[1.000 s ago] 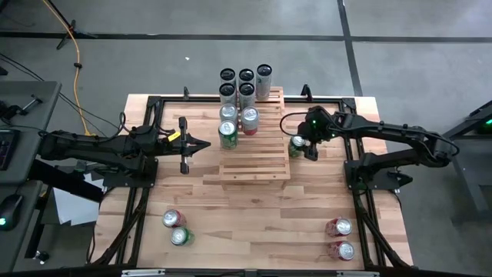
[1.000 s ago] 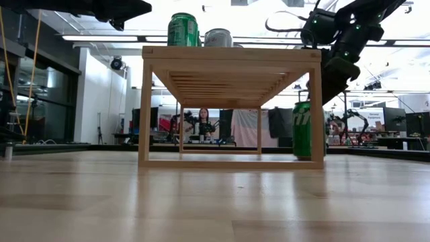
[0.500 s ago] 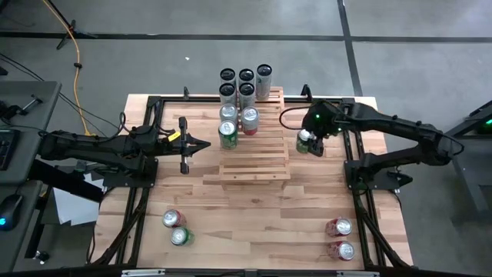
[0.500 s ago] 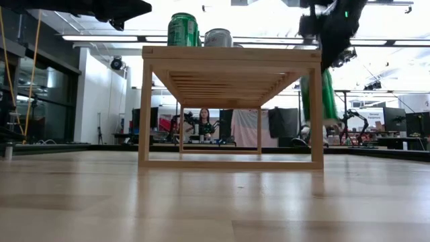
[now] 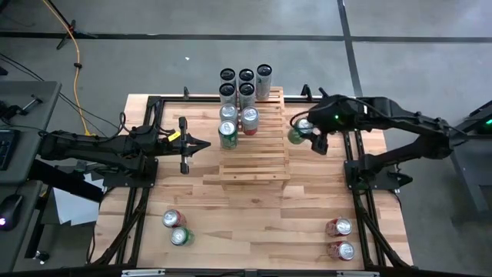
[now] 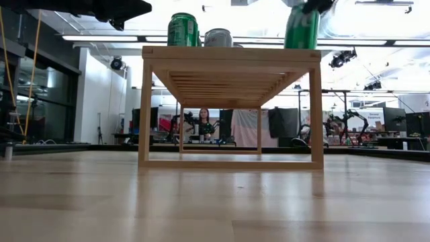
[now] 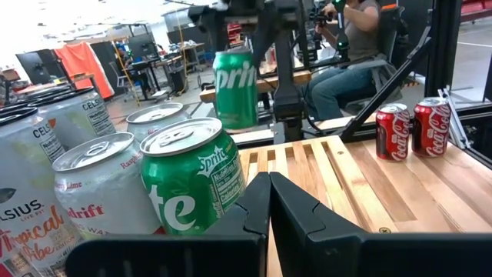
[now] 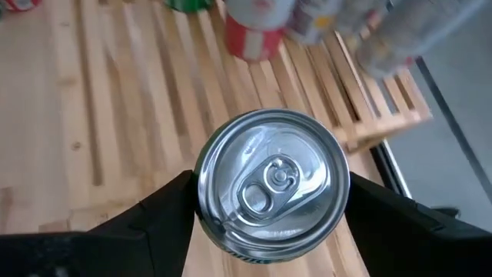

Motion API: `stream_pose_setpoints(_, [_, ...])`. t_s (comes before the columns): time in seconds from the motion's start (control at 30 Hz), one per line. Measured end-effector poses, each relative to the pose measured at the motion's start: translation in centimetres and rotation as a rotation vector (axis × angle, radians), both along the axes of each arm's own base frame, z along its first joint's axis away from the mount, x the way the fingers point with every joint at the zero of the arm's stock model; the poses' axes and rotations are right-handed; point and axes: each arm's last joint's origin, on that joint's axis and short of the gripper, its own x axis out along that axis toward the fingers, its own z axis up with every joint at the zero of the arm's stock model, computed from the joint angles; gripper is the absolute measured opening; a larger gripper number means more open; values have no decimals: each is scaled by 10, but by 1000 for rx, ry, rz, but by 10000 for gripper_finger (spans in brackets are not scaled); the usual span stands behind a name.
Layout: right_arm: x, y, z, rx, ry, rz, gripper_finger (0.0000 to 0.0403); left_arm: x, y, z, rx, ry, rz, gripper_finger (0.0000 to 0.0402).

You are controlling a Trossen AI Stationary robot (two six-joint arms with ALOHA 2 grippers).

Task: Place canned beverage on shelf
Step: Put the top green soda can aligned with the other green soda can on the shelf

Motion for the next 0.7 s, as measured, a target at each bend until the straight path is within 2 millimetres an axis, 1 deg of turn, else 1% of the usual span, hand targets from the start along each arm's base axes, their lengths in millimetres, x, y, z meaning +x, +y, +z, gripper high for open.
stream_pose_setpoints(0.1, [8, 10, 6, -15, -11, 28, 276, 0, 0, 0, 0, -1, 0, 0])
stream_pose_setpoints(0.2, [23, 19, 6, -3, -4, 46, 276, 0, 0, 0, 1, -2, 0, 0])
stream_pose_setpoints(0.37, [66, 28, -8, 2, 33, 21, 276, 0, 0, 0, 1, -3, 0, 0])
stream_pose_setpoints(0.5, [99, 29, -12, -31, 38, -3, 276, 0, 0, 0, 1, -3, 1, 0])
stream_pose_setpoints(0.6, [118, 29, -5, -42, 17, -14, 276, 0, 0, 0, 1, -3, 1, 0])
stream_pose_setpoints(0.7, [130, 29, 6, -43, -27, -26, 276, 0, 0, 0, 1, -3, 0, 0])
